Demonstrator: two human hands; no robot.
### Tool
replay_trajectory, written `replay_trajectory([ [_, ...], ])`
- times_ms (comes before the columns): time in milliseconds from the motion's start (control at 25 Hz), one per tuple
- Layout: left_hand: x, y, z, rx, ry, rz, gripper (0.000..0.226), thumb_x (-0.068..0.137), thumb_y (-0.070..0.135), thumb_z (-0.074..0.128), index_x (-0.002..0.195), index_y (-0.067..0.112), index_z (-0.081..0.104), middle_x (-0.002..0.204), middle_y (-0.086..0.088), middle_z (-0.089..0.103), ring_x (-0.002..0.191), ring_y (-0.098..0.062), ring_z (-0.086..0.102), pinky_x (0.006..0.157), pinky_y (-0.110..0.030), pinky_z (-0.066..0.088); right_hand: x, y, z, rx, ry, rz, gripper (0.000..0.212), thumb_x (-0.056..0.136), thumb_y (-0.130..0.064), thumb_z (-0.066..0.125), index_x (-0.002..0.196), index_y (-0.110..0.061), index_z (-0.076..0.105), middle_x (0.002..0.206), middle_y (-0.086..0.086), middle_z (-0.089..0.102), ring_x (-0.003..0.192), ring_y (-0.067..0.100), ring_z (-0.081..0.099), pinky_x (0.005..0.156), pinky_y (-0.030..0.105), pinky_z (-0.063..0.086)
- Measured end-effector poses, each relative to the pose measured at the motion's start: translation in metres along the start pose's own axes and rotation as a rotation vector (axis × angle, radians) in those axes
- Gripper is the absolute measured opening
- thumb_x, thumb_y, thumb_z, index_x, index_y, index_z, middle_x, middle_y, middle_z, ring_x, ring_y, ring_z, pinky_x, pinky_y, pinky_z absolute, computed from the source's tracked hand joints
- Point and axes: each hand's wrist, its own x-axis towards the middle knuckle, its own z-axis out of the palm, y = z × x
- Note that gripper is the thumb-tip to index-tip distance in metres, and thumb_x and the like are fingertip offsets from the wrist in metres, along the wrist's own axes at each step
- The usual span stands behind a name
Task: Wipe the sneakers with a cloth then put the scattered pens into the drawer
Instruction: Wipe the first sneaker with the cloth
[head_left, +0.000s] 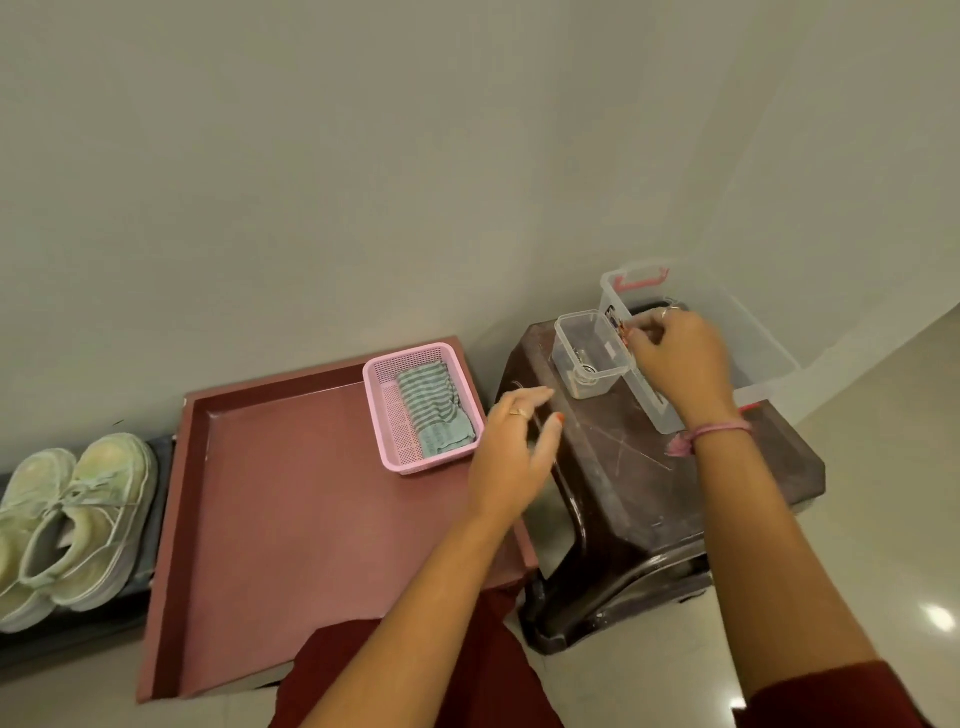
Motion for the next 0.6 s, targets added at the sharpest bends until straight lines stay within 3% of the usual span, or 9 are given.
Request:
replay_trajectory([
  [120, -0.014, -0.039, -0.039, -0.071, 0.167, -0.141, 0.024, 0.093, 0.015, 0.059, 0.117, 0.016, 0.064, 0.115, 0.008, 0.057, 0.108, -0.002, 0.052, 0.097, -0.024, 0.045, -0.025, -0.036, 0.037, 0.203, -0.083, -0.024, 0.019, 0.091, -0.016, 0.055, 0.103, -0.013, 0.070, 0.090, 0.000, 0.068, 0.080, 0.010, 0.060, 0.078, 0.021, 0.046],
  [200, -0.022, -0.068, -0.067, -0.200, 0.281, -0.321, 0.022, 0.092, 0.012, 0.059, 0.113, 0.019, 0.063, 0.117, 0.003, 0.060, 0.106, -0.009, 0.059, 0.093, -0.029, 0.051, -0.036, -0.056, 0.082, 0.235, -0.171, -0.017, 0.020, 0.089, -0.011, 0.055, 0.102, -0.010, 0.070, 0.091, 0.004, 0.071, 0.081, 0.013, 0.064, 0.080, 0.021, 0.050],
  [360, -0.035, -0.110, -0.106, -0.358, 0.501, -0.583, 0.021, 0.093, 0.008, 0.055, 0.111, 0.016, 0.062, 0.112, 0.000, 0.065, 0.095, -0.001, 0.060, 0.077, -0.004, 0.045, -0.050, -0.085, 0.176, 0.049, -0.419, -0.066, 0.032, 0.086, -0.006, 0.048, 0.110, -0.006, 0.068, 0.108, 0.016, 0.069, 0.101, 0.032, 0.063, 0.089, 0.033, 0.051],
  [600, -0.047, -0.156, -0.119, -0.528, 0.511, -0.738, 0.022, 0.091, 0.004, 0.055, 0.100, 0.021, 0.066, 0.100, 0.002, 0.069, 0.093, -0.009, 0.063, 0.082, -0.015, 0.048, -0.049, -0.105, 0.274, -0.277, -0.584, -0.130, 0.030, 0.088, -0.020, 0.057, 0.111, -0.002, 0.061, 0.117, 0.018, 0.061, 0.102, 0.033, 0.060, 0.085, 0.035, 0.049],
])
